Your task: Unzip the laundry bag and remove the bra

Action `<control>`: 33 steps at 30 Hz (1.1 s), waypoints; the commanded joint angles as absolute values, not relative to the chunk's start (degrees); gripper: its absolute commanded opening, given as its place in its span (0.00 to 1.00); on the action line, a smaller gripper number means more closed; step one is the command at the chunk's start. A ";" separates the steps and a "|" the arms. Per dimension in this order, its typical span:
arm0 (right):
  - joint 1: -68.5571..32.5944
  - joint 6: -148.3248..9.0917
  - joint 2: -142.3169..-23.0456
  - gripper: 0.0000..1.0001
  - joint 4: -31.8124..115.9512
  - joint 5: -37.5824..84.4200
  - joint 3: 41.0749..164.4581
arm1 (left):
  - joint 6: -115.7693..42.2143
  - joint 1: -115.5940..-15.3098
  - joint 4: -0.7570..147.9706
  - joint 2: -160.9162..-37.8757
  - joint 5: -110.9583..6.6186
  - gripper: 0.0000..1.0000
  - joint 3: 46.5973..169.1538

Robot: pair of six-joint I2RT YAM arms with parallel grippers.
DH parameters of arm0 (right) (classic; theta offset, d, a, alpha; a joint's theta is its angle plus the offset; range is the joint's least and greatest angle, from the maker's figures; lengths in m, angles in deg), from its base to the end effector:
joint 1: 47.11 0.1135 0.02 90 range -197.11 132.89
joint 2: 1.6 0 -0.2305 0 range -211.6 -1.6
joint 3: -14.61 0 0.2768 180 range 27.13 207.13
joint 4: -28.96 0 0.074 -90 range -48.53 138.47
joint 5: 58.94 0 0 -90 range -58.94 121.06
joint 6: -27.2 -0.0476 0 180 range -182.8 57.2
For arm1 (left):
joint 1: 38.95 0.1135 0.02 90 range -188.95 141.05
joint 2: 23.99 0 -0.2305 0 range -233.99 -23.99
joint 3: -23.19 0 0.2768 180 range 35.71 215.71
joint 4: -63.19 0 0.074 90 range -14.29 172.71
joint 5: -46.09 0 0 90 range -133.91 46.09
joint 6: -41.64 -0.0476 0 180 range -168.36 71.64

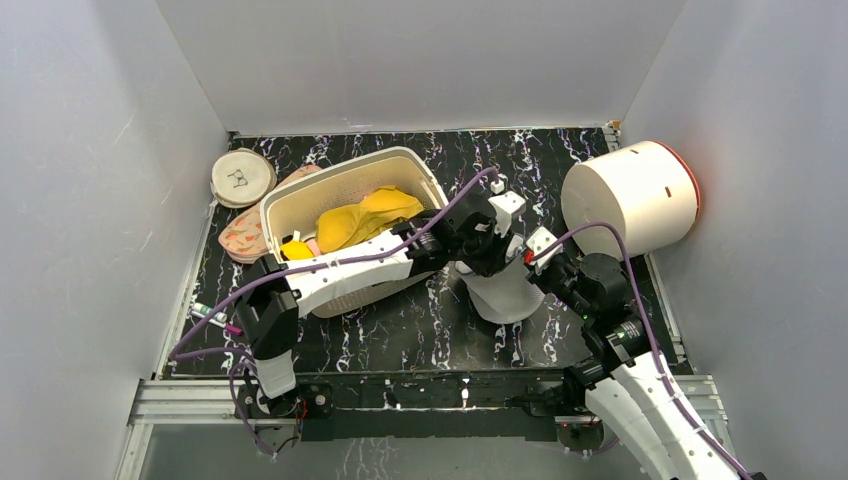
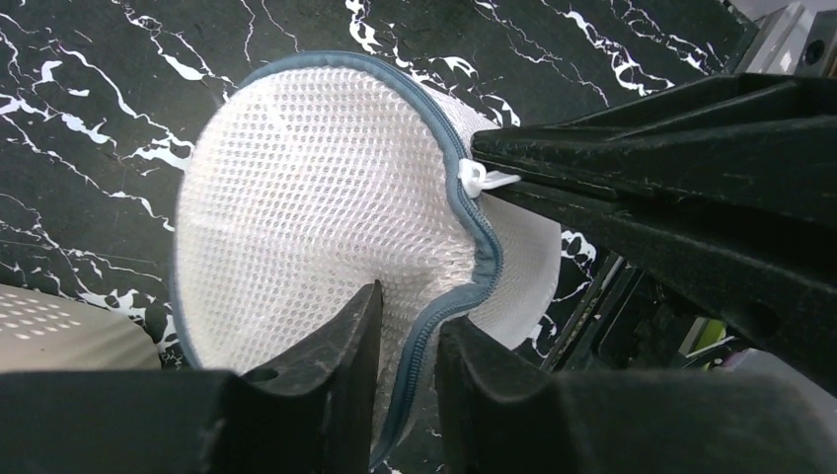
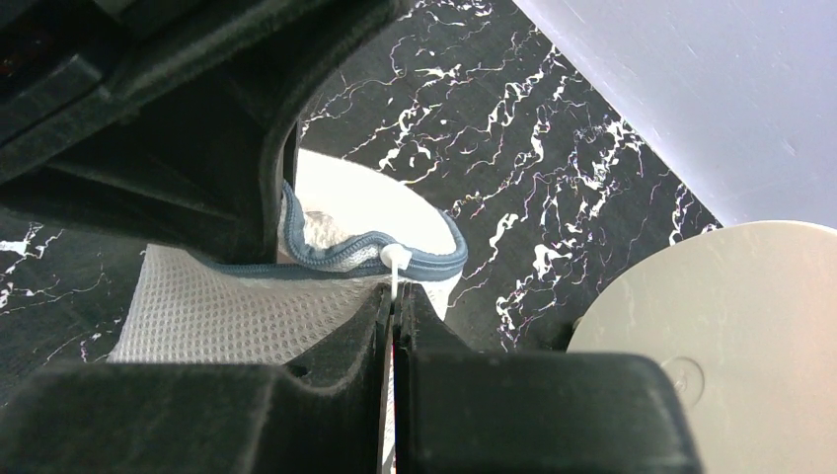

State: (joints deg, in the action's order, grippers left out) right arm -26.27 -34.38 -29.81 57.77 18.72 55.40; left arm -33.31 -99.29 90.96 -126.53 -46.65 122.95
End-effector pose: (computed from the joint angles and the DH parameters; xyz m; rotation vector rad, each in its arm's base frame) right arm 0.1858 0.0816 0.2491 -0.9038 1.6127 0.1074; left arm 0.2213 -0.3932 0.2633 0.8817 2.0348 -0.8161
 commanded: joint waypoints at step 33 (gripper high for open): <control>-26.10 -32.48 -29.96 0.00 53.30 11.86 55.99 | -36.03 -99.25 91.68 -111.49 -43.85 0.36 112.70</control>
State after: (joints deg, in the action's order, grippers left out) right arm -25.92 -33.07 -31.14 56.78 13.91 55.40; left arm -35.56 -99.44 90.93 -110.47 -44.12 109.07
